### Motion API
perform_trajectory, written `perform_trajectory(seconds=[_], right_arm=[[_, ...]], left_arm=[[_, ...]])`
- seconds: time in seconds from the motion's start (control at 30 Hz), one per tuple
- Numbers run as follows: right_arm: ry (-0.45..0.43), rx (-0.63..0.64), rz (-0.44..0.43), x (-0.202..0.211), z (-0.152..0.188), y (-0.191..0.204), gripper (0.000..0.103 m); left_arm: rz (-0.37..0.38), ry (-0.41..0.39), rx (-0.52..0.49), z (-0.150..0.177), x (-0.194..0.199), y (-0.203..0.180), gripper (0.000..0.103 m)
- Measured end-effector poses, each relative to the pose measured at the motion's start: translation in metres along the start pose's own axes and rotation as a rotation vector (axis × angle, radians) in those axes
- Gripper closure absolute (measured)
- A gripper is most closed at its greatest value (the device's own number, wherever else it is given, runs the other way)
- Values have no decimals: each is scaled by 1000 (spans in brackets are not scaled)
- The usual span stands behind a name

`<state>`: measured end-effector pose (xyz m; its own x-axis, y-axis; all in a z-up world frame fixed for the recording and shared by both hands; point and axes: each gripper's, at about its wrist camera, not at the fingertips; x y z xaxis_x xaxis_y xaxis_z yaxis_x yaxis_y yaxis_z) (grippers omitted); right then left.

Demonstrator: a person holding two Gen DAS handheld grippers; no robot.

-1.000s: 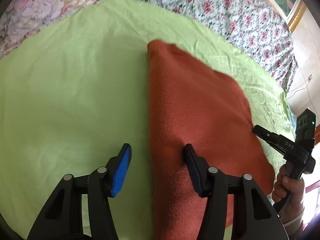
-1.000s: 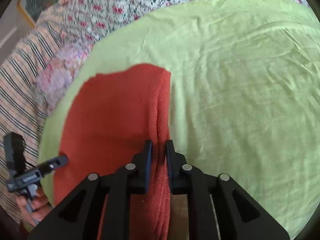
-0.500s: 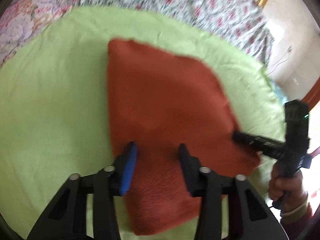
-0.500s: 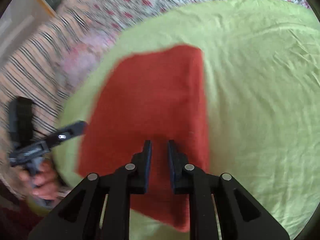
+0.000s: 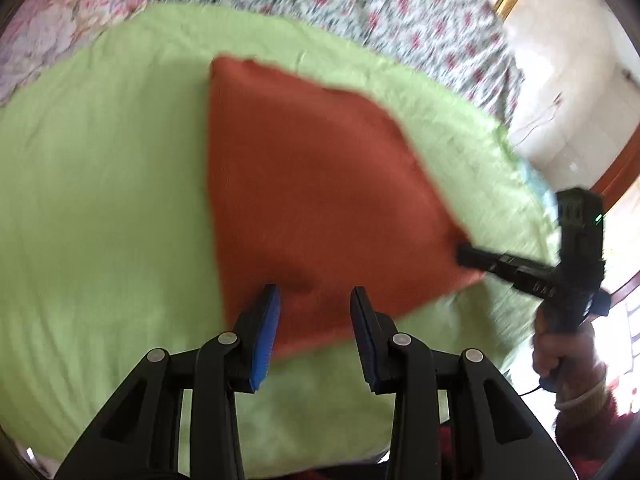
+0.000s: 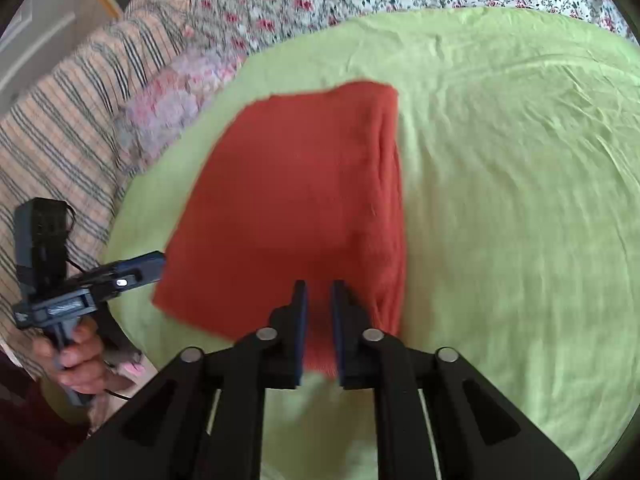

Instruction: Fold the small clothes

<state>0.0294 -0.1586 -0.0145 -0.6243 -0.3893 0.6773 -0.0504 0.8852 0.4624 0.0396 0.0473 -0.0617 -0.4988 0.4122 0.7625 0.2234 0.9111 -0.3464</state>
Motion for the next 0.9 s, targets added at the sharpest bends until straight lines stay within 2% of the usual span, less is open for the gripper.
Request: perform_trajectory(seconds=[0.07, 0.17, 0.4, 0.63, 0.7, 0.73, 0.77, 0.83, 0.9], right_arm=[[29, 24, 54, -8, 12, -4, 86], [16, 5, 29, -14, 19, -11, 87], [-7, 17, 56, -13, 20, -5, 87], [-6, 16, 89, 0, 25, 2, 87], [-10, 23, 115, 8, 27, 5, 86], [-13, 24, 127, 11, 28, 7, 86], [-16, 25, 148, 16, 30, 8, 84], [-21, 28, 204, 23, 34, 10, 61], [-33, 20, 206, 32, 41, 11, 59]], left_arm=[[-24, -1, 12, 8, -4, 3, 71], [-33, -8, 31, 7, -3, 4, 71], [-112, -13, -4, 8, -6, -11, 71], [-105, -4, 39, 17, 9, -2, 68], [-137, -3, 33, 21, 12, -4, 64], [-157, -1, 31, 23, 14, -5, 54], [-179, -1, 29, 26, 15, -6, 47], [-202, 4, 26, 33, 18, -7, 47], [-202, 8, 21, 39, 21, -10, 47]])
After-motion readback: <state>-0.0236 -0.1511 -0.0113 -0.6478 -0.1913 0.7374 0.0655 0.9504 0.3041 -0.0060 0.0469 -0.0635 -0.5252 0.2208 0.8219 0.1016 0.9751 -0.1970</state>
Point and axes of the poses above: each gripper's, at about its wrist camera, not at the fingertips, and x roughly against the way its jaws point, y to its left, z to its underside
